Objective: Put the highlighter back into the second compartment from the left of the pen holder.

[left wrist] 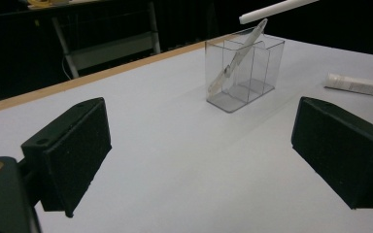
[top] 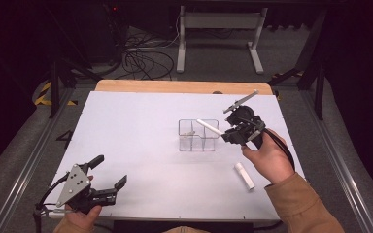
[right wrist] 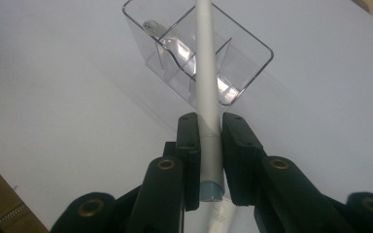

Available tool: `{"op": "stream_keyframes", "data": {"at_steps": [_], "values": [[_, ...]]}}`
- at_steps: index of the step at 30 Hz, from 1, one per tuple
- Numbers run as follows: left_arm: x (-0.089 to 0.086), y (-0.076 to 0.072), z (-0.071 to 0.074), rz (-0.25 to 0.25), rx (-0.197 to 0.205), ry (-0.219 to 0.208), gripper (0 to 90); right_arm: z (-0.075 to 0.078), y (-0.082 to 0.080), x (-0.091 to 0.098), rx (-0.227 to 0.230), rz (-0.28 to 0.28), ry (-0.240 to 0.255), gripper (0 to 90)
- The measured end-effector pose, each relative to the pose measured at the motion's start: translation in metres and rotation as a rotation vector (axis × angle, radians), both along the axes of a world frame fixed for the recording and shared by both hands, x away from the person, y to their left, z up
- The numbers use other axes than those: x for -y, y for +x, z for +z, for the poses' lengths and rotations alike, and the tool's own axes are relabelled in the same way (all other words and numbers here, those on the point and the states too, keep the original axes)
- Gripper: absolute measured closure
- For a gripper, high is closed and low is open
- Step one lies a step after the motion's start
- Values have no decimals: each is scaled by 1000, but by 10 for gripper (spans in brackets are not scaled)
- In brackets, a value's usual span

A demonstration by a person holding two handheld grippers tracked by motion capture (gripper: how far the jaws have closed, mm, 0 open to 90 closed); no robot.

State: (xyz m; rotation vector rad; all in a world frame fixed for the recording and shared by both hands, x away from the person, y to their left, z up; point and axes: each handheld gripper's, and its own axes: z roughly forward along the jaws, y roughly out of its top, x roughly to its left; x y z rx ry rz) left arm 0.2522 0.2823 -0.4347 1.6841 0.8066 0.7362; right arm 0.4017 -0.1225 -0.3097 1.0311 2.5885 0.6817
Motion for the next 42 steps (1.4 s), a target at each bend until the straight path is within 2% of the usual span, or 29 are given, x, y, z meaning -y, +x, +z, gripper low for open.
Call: {"op": "stream_keyframes", "data": {"at_steps": [13,42], "values": [[0,0,0,2,2,-2,77,-11,12,-9,-46,-5,-31,788],[0,0,0,4,1,-5,77,-17,27,-24,-77,-7,-66,783]]}}
